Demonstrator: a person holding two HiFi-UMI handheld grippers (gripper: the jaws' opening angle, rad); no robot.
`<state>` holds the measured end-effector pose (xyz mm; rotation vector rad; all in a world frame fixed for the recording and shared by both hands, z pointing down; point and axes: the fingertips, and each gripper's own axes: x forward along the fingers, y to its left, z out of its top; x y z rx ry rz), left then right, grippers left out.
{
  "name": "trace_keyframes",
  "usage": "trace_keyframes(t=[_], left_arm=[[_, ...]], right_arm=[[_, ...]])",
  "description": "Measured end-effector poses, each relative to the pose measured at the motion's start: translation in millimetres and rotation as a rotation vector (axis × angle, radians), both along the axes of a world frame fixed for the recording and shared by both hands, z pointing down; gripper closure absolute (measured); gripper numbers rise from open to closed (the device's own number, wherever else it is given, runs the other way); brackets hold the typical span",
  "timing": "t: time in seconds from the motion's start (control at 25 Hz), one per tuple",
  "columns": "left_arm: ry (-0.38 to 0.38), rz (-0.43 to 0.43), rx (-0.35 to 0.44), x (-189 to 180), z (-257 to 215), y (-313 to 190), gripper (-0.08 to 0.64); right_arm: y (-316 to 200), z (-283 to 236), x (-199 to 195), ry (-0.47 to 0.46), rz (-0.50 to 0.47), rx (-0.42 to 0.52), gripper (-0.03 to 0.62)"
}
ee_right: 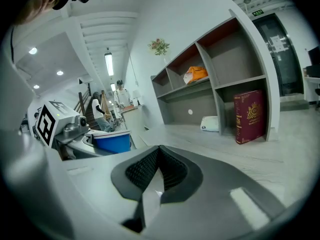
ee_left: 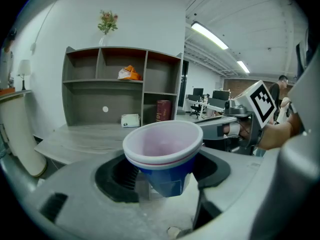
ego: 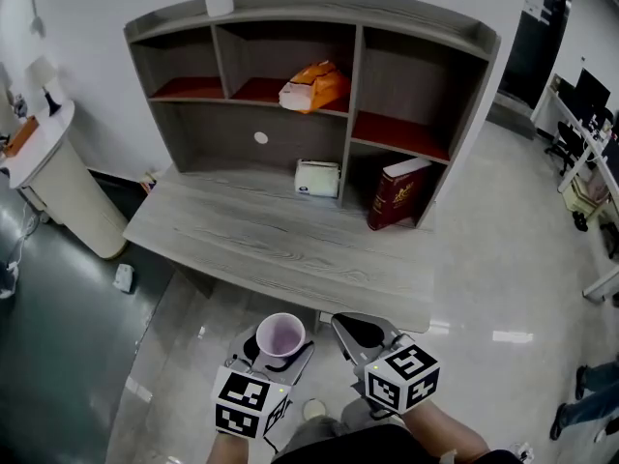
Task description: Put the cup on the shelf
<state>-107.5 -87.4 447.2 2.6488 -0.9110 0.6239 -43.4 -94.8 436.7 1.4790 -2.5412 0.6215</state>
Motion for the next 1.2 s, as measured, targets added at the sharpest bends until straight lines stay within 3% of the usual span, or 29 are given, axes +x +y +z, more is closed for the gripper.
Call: trace_keyframes(t=[0.24, 0.56, 1.2], left_arm=[[0.012, 0.024, -0.023, 5, 7, -18, 0.262], [0.0, 0.004, 0.007, 16, -10, -53, 0.262], [-0.043, 0.001, 0.025, 69, -26, -121, 0.262]], right_arm=[[-20, 2, -1, 0.016, 0.005, -0.017, 0.594], [-60, -12, 10, 0.02, -0.027, 0.012, 0.594], [-126, -30, 53, 0.025, -0.093, 0.046, 0.594]])
